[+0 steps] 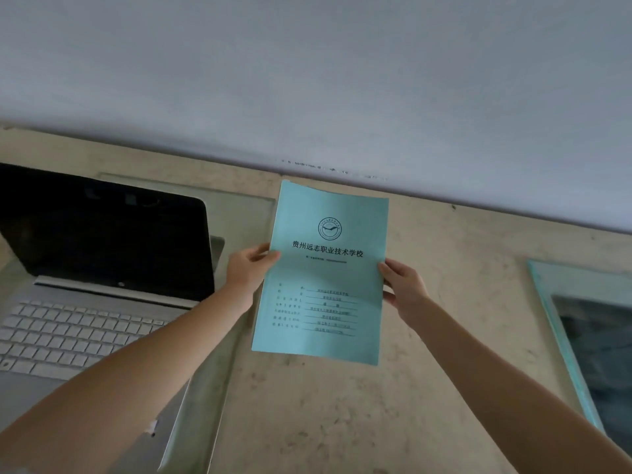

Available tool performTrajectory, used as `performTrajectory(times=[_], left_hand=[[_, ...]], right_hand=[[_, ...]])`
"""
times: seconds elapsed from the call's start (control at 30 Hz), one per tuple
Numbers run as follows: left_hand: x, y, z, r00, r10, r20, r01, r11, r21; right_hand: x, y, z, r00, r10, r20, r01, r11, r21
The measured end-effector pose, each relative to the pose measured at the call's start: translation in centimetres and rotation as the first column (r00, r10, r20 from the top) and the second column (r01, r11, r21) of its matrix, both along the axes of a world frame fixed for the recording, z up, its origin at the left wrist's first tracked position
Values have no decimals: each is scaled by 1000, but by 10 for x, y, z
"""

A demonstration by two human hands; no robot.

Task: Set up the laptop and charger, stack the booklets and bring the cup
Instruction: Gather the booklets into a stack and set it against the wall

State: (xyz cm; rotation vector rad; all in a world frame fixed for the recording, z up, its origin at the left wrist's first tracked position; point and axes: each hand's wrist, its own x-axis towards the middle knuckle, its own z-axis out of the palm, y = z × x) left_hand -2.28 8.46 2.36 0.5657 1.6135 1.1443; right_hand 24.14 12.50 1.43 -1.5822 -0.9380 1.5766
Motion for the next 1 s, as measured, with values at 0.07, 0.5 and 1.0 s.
performTrajectory(times=[0.07, 0.5, 1.0], left_hand=[[2, 29, -10, 997, 75, -9, -75, 997, -13], [-7, 123, -38, 979, 119, -164, -127, 991, -43], [4, 112, -24, 962, -47, -271, 45, 999, -13]], right_hand=[[-5, 30, -7, 1000, -10, 9, 10, 1000, -14], [-28, 142, -44, 995, -81, 59, 86, 993, -87], [-32, 122, -37, 960, -210, 185, 207, 978, 34]])
